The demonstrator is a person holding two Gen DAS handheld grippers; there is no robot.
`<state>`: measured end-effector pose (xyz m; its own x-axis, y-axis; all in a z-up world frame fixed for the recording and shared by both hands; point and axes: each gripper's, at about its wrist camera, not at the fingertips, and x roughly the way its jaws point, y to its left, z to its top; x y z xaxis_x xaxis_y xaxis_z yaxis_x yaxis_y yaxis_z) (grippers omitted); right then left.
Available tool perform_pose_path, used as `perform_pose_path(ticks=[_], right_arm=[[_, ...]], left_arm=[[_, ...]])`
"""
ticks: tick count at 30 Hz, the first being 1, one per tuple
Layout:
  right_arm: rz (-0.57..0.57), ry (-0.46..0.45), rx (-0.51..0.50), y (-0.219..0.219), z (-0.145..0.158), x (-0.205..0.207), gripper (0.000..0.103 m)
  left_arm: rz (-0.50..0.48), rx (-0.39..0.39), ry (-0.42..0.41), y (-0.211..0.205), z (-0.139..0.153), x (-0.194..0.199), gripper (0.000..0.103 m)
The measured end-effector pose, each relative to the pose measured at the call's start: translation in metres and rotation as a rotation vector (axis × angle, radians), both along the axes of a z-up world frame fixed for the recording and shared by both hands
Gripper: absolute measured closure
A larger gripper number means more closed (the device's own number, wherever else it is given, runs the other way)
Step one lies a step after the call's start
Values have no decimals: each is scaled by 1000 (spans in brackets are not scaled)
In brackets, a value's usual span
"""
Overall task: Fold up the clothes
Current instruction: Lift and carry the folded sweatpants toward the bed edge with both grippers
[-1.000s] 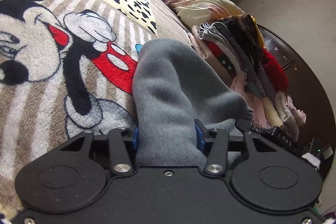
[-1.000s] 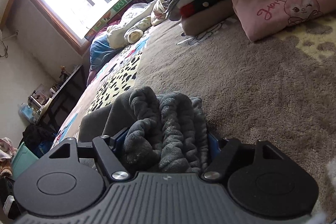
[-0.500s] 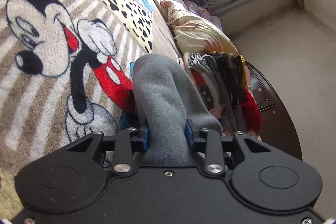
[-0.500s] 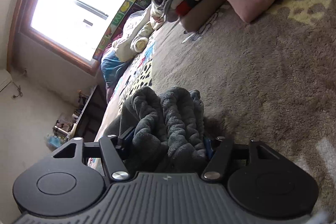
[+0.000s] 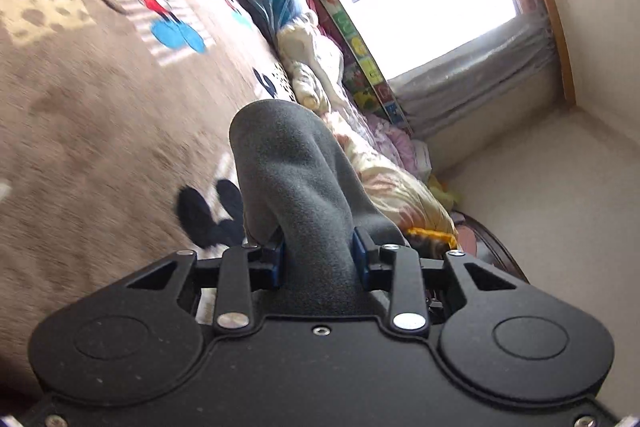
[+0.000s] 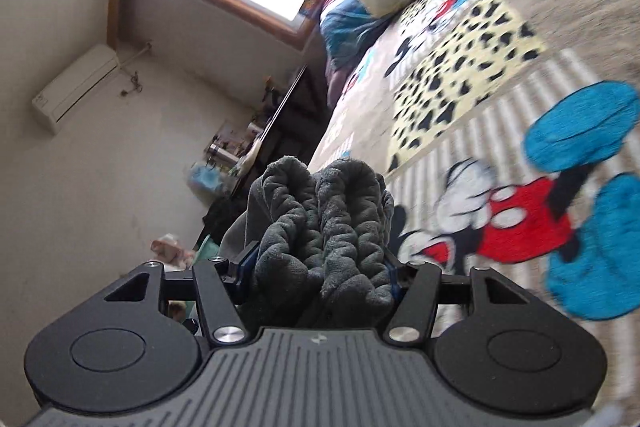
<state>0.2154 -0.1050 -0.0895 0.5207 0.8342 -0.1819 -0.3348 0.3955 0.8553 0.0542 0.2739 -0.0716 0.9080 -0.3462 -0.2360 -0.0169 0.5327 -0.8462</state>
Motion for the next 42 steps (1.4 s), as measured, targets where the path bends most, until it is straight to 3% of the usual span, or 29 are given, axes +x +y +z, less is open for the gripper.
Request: perform_pose_path(ticks=[6, 12, 16, 23, 26, 28, 33, 37, 42], right_arm=[[229, 33, -47, 139, -5, 9, 44], [390, 48, -100, 250, -12, 15, 44], [457, 29, -103, 309, -10, 4, 44], [466, -1, -31, 382, 2, 27, 44], [486, -15, -20, 402, 7, 31, 44], [503, -23, -25, 416, 7, 39, 45], [551, -44, -106, 448, 1, 74, 45], [515, -76, -318, 466, -14, 90, 41], [395, -179, -288, 415, 4, 66, 22]], left_arm=[[207, -45, 28, 89, -25, -77, 72], [334, -64, 56, 158, -48, -115, 71], [357, -32, 27, 208, -45, -109, 71], [342, 25, -22, 289, -26, -77, 71], [375, 51, -23, 299, -23, -86, 71], [415, 22, -15, 294, -32, -95, 71], [479, -8, 29, 243, -61, -116, 70], [518, -27, 61, 237, -78, -129, 41], [568, -36, 77, 242, -91, -144, 35]])
